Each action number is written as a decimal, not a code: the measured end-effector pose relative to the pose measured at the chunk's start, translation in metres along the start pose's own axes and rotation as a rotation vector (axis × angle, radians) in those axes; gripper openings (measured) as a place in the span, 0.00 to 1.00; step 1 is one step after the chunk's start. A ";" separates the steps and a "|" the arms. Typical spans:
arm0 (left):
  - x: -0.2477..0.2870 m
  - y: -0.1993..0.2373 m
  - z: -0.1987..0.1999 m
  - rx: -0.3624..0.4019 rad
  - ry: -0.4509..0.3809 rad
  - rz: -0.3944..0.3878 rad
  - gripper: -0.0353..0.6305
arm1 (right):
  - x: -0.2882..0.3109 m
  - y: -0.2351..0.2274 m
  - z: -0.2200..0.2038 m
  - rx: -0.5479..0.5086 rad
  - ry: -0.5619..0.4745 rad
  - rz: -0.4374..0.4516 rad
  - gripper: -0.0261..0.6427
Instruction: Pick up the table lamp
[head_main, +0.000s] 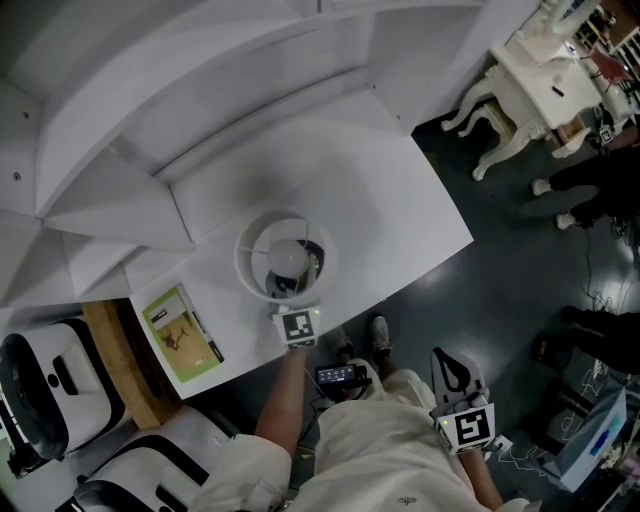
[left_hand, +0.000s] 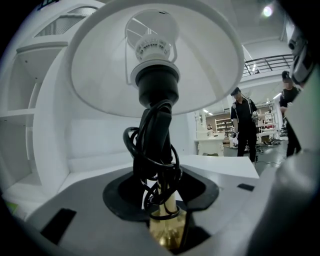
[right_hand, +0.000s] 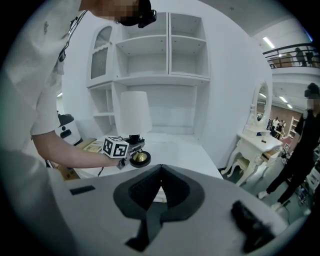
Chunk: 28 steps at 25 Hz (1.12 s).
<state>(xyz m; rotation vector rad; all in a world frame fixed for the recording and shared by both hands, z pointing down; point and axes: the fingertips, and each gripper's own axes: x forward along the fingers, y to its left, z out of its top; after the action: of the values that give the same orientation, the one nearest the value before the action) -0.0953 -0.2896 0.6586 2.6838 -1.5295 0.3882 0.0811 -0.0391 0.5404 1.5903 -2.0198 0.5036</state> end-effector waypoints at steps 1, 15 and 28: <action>0.000 0.000 0.000 -0.004 0.004 -0.001 0.31 | 0.000 0.000 0.001 0.000 -0.005 0.002 0.06; -0.004 -0.002 0.008 -0.030 0.021 -0.012 0.29 | -0.001 -0.002 -0.004 0.001 -0.003 0.012 0.06; -0.020 0.001 0.064 -0.047 -0.012 0.001 0.29 | -0.001 -0.010 0.015 -0.014 -0.089 0.046 0.06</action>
<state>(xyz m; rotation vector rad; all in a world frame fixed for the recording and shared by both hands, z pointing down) -0.0928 -0.2824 0.5924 2.6548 -1.5229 0.3321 0.0885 -0.0490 0.5276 1.5872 -2.1249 0.4422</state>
